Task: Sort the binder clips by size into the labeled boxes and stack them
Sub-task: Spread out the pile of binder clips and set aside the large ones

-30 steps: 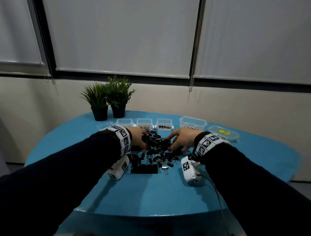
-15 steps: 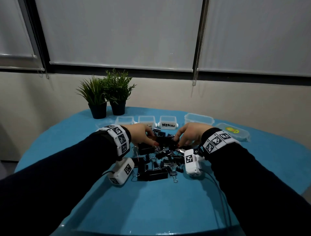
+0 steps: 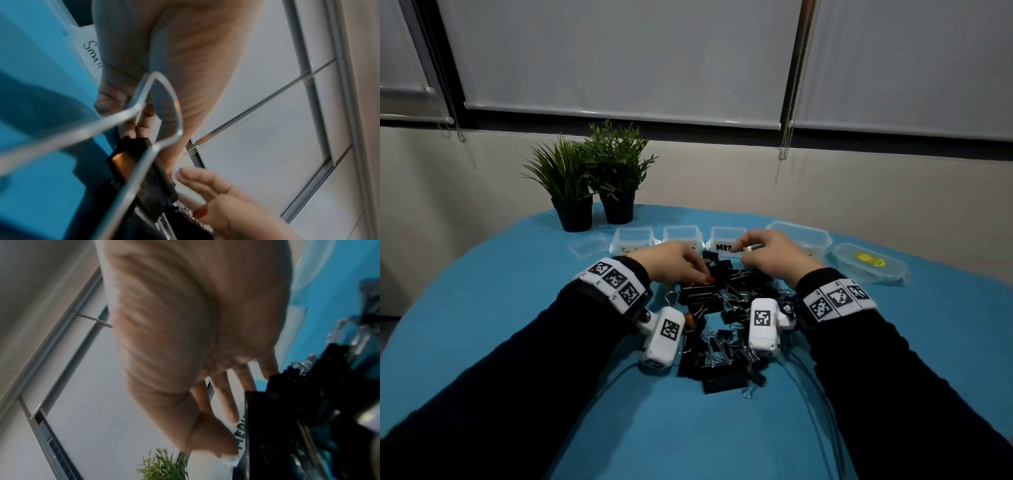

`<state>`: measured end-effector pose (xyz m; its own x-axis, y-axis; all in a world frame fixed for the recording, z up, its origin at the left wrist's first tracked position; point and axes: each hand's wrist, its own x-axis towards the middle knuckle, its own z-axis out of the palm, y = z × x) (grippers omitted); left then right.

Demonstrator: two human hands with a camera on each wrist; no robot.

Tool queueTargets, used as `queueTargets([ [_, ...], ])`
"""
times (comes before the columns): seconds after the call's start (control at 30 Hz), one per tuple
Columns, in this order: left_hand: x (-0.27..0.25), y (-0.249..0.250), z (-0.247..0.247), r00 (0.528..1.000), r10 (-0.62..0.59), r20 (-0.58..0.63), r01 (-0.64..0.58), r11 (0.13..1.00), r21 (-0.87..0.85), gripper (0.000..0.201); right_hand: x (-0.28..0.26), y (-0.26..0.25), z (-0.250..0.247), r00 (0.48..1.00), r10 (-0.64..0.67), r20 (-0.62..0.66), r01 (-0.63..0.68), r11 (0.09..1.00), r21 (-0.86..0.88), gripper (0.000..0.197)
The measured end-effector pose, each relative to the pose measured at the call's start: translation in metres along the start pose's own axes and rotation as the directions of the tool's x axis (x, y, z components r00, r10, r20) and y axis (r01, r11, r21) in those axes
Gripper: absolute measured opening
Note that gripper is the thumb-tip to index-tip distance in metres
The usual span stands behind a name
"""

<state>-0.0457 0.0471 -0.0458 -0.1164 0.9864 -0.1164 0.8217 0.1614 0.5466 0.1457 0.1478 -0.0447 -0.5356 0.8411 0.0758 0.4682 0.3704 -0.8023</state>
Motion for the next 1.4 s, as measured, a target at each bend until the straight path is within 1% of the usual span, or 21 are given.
queueTargets([
  [0.07,0.004,-0.005,0.002,0.999,0.016,-0.037,-0.017,1.0,-0.022,0.019,-0.005,0.005,0.0,0.986,0.033,0.166,-0.032,0.999,-0.009,0.029],
  [0.1,0.006,-0.007,0.003,0.998,0.02,-0.052,-0.022,0.999,-0.047,0.017,-0.007,0.008,0.0,0.972,0.045,0.232,-0.04,0.999,-0.028,0.032],
  [0.13,0.007,-0.009,0.004,0.998,0.025,-0.063,-0.03,0.997,-0.075,0.016,-0.008,0.01,-0.001,0.963,0.043,0.266,-0.031,0.998,-0.05,0.036],
  [0.23,0.008,-0.011,0.008,0.995,0.045,-0.088,-0.055,0.992,-0.114,0.016,-0.011,0.011,0.0,0.964,-0.01,0.267,0.028,0.998,-0.061,0.045],
  [0.3,0.006,-0.011,0.008,0.994,0.058,-0.088,-0.068,0.992,-0.11,0.017,-0.011,0.009,0.003,0.959,-0.041,0.281,0.064,0.995,-0.071,0.044],
  [0.37,0.004,-0.01,0.008,0.995,0.058,-0.079,-0.067,0.991,-0.114,0.021,-0.009,0.008,0.007,0.961,-0.052,0.27,0.079,0.993,-0.089,0.037],
  [0.43,0.001,-0.01,0.006,0.996,0.052,-0.077,-0.06,0.992,-0.108,0.023,-0.006,0.008,0.01,0.972,-0.063,0.225,0.088,0.991,-0.104,0.027],
  [0.57,-0.006,-0.009,-0.001,0.994,0.034,-0.106,-0.039,0.998,-0.044,0.028,-0.001,0.008,0.015,0.982,-0.08,0.171,0.106,0.983,-0.149,0.016],
  [0.6,-0.008,-0.008,-0.003,0.996,0.019,-0.087,-0.023,0.999,-0.046,0.033,0.0,0.009,0.016,0.984,-0.088,0.157,0.113,0.981,-0.156,0.016],
  [0.7,-0.014,-0.005,-0.006,0.999,-0.009,0.054,0.01,1.0,-0.026,0.045,0.001,0.009,0.016,0.983,-0.123,0.138,0.146,0.975,-0.168,0.016],
  [0.73,-0.016,-0.005,-0.006,0.996,-0.013,0.087,0.015,1.0,-0.014,0.046,0.0,0.008,0.015,0.98,-0.136,0.143,0.161,0.97,-0.18,0.014],
  [0.8,-0.016,-0.005,-0.006,0.995,-0.019,0.1,0.02,1.0,-0.009,0.042,-0.004,0.005,0.013,0.973,-0.16,0.165,0.192,0.962,-0.197,0.008],
  [0.83,-0.015,-0.006,-0.005,0.995,-0.025,0.092,0.026,1.0,-0.016,0.04,-0.006,0.003,0.013,0.969,-0.164,0.185,0.2,0.96,-0.196,0.01],
  [0.97,-0.013,-0.009,-0.004,0.994,-0.036,0.103,0.039,0.999,-0.026,0.033,-0.009,0.002,0.015,0.954,-0.108,0.28,0.154,0.977,-0.147,0.038],
  [1.03,-0.013,-0.009,-0.002,0.993,-0.028,0.115,0.033,0.999,-0.039,0.032,-0.009,0.002,0.017,0.954,-0.099,0.284,0.144,0.979,-0.142,0.041],
  [1.1,-0.013,-0.007,-0.002,0.992,0.003,0.125,0.012,0.993,-0.117,0.03,-0.009,0.003,0.017,0.956,-0.11,0.273,0.155,0.977,-0.147,0.038],
  [1.17,-0.014,-0.005,-0.003,0.994,0.048,0.1,-0.028,0.981,-0.19,0.023,-0.01,0.003,0.016,0.957,-0.122,0.261,0.162,0.977,-0.138,0.034],
  [1.27,-0.016,-0.005,-0.006,0.997,0.083,-0.008,-0.082,0.956,-0.282,0.01,-0.011,0.003,0.014,0.965,-0.127,0.228,0.138,0.99,-0.03,0.025],
  [1.37,-0.016,-0.005,-0.008,0.992,0.07,-0.101,-0.109,0.88,-0.462,0.01,-0.01,-0.001,0.014,0.985,-0.133,0.111,0.125,0.99,0.071,0.009],
  [1.4,-0.016,-0.004,-0.008,0.99,0.071,-0.122,-0.123,0.856,-0.502,0.011,-0.009,-0.002,0.014,0.988,-0.139,0.06,0.132,0.985,0.113,0.008],
])
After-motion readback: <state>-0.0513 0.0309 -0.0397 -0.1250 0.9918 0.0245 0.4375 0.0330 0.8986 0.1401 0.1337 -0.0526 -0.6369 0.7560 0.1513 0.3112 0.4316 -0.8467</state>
